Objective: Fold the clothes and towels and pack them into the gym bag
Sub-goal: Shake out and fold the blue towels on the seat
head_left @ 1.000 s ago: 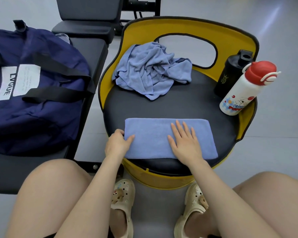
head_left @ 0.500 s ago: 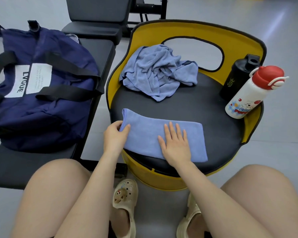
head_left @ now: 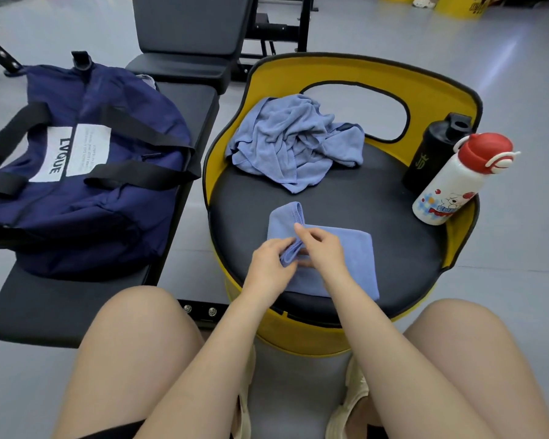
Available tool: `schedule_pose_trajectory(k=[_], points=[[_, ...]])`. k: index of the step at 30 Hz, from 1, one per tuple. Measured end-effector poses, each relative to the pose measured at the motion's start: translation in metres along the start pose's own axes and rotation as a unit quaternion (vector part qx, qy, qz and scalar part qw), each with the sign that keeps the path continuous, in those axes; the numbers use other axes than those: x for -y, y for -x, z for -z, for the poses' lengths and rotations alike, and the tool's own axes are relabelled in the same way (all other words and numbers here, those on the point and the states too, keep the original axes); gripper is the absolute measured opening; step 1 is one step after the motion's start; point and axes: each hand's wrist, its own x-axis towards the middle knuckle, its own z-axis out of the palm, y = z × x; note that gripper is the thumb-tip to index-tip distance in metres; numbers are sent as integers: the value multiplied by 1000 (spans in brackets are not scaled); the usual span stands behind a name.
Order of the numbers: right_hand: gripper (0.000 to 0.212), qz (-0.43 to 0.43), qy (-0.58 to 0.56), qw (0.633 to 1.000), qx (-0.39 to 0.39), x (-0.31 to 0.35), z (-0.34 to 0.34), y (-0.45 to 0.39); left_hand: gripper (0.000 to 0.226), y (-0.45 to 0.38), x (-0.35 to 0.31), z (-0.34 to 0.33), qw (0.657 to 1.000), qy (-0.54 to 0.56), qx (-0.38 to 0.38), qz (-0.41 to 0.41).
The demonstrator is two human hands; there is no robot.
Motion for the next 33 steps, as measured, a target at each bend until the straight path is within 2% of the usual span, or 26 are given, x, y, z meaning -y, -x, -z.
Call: schedule_pose_trajectory(k=[2,6,9,12,20,26,33], points=[[19,-5,24,999,-23,-4,1,-2,40,5,0,-3,1000,-13,6,-20],[14,3,88,994,-71,-6,8,-3,59,15,13,-11,989,-136,13,-49],[10,2,99,991,-86,0,19,-2,68,18,17,-15,982,-178,37,-59],[19,9,82,991,-100,5,36,1,69,18,14,-21,979,-183,60,-69],[11,-3,115,981,-154,0,83,10,79,17,-1,-42,963,-220,106,-109],[25,-7,144,973,-183,-8,103,11,79,17,-5,-57,942,-277,129,-142],[29,-10,178,969,-171,-20,107,13,79,17,-2,-64,922,-331,144,-141]])
